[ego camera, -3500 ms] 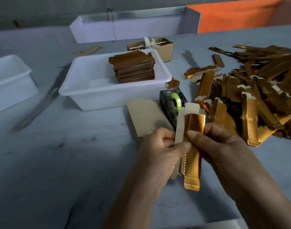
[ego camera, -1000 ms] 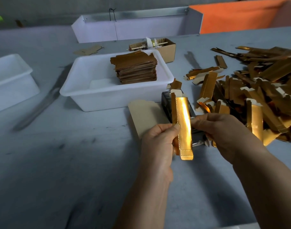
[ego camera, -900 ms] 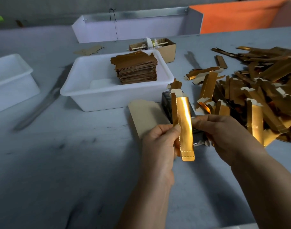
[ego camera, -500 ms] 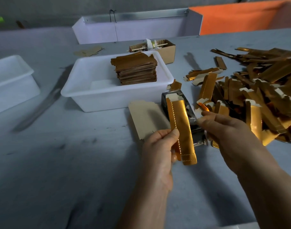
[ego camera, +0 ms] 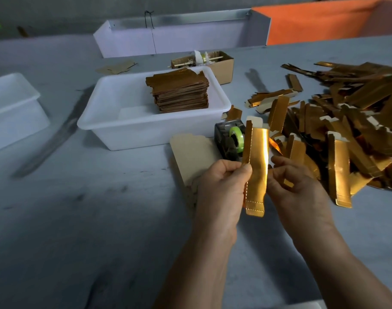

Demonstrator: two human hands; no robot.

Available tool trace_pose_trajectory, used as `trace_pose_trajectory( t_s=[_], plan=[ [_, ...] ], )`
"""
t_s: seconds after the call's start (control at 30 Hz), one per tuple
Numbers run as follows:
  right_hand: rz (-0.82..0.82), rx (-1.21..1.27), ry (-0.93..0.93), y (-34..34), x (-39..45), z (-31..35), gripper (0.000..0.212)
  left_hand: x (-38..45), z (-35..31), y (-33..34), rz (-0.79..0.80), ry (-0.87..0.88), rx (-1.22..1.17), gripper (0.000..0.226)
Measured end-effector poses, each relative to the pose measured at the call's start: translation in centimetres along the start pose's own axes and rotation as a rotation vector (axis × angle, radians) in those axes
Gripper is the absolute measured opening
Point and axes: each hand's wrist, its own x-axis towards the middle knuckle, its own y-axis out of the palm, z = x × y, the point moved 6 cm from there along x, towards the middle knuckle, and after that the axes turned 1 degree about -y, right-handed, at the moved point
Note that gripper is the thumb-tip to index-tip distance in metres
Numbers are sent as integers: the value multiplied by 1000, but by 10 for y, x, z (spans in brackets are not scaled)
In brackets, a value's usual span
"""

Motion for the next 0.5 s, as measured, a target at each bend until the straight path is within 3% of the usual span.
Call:
trace_pose_trajectory(
  t_s=[0.23,0.4,0.5],
  plan=[
    [-29,47,-23,3,-4,-3,19,-3,-8,1,-14,67,205,6],
    [-5,-210,-64,0,3,-3,21,-4,-10,-1,-3,30,217,5],
    [18,-81,10,-6,2,-11,13,-4,-9,-2,14,-9,195,4]
  ],
)
